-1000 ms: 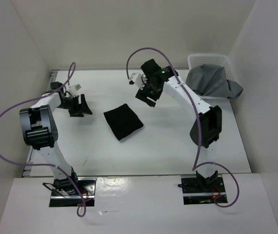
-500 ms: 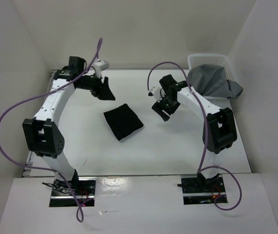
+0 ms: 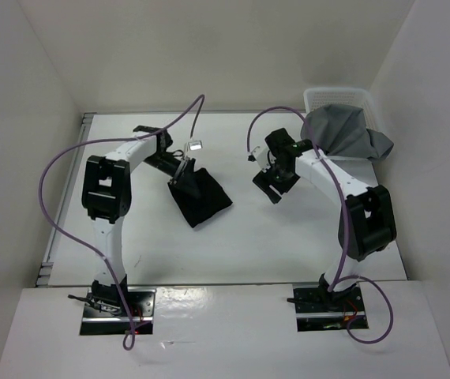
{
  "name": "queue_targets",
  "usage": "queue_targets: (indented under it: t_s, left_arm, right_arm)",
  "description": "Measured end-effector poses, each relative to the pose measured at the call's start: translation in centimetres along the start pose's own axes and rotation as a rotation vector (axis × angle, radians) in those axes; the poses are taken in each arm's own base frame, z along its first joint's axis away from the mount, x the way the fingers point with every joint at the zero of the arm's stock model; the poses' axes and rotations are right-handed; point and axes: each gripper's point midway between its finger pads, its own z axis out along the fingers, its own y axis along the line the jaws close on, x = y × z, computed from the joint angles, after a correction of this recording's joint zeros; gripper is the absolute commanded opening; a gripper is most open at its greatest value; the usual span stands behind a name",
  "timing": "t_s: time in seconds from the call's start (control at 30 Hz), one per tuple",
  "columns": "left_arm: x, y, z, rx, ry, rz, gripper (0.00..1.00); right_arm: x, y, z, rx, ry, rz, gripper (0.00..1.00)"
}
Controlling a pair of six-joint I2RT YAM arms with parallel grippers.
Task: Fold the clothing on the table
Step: Fold the skirt
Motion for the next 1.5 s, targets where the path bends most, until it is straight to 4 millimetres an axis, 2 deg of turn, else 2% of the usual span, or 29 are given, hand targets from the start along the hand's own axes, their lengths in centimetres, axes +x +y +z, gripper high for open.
queue_targets:
  t_s: [0.1,0.23,0.33,0.47,0.53,0.77,0.93,1.0,1.1,1.23,1.3,1.4,1.43,1.5]
  left_arm:
    - [1.8,0.0,0.1,0.037,0.009,-0.036,0.65]
    - [5.3,0.9,0.3,0.08,0.024,-0.122,0.63]
    - [8.0,1.8,0.4,0.11,0.03,-0.199,0.63]
    - [10.5,3.8,0.4,0.14,0.027,-0.297,0.6]
    - [10.9,4.2,0.3,0.167,0.01,-0.369,0.6]
    - [10.8,4.8,-0.7,0.16,-0.016,-0.381,0.6]
    - [11.4,3.9,-1.3,0.117,0.006,-0.339,0.59]
    - [10.8,2.8,-2.4,0.061,0.011,-0.266,0.59]
    - [8.3,-0.1,-5.2,-0.061,-0.02,-0.093,0.59]
    - [4.5,-5.0,-9.9,-0.265,-0.119,0.135,0.59]
    - [3.7,-6.2,-12.1,-0.373,-0.185,0.184,0.61]
    - [4.4,-5.5,-15.8,-0.577,-0.307,0.119,0.63]
    - [5.1,-4.5,-17.4,-0.664,-0.359,0.072,0.68]
    - [7.0,-2.8,-20.1,-0.812,-0.444,-0.045,0.73]
  right_arm:
    - [0.2,0.0,0.1,0.002,0.005,0.005,0.77]
    - [0.1,0.0,0.1,0.002,0.005,0.009,0.77]
    - [0.1,0.1,0.2,-0.001,0.008,0.012,0.77]
    - [0.0,0.2,0.9,-0.017,0.017,0.015,0.77]
    - [0.0,0.3,1.2,-0.025,0.025,0.016,0.77]
    - [0.0,0.4,1.6,-0.036,0.031,0.017,0.77]
    - [-0.1,0.3,1.6,-0.034,0.028,0.016,0.77]
    - [-0.1,0.3,1.6,-0.034,0.027,0.016,0.77]
    - [-0.1,0.4,1.6,-0.04,0.027,0.013,0.77]
    - [-0.3,0.5,1.1,-0.04,0.006,0.016,0.8]
    - [-0.5,-0.1,0.3,-0.026,-0.022,0.041,0.81]
    - [-0.4,-2.8,-1.5,0.028,-0.102,0.149,0.84]
    - [-0.3,-4.1,-2.3,0.057,-0.138,0.204,0.86]
    - [1.0,-8.0,-4.3,0.128,-0.231,0.362,0.93]
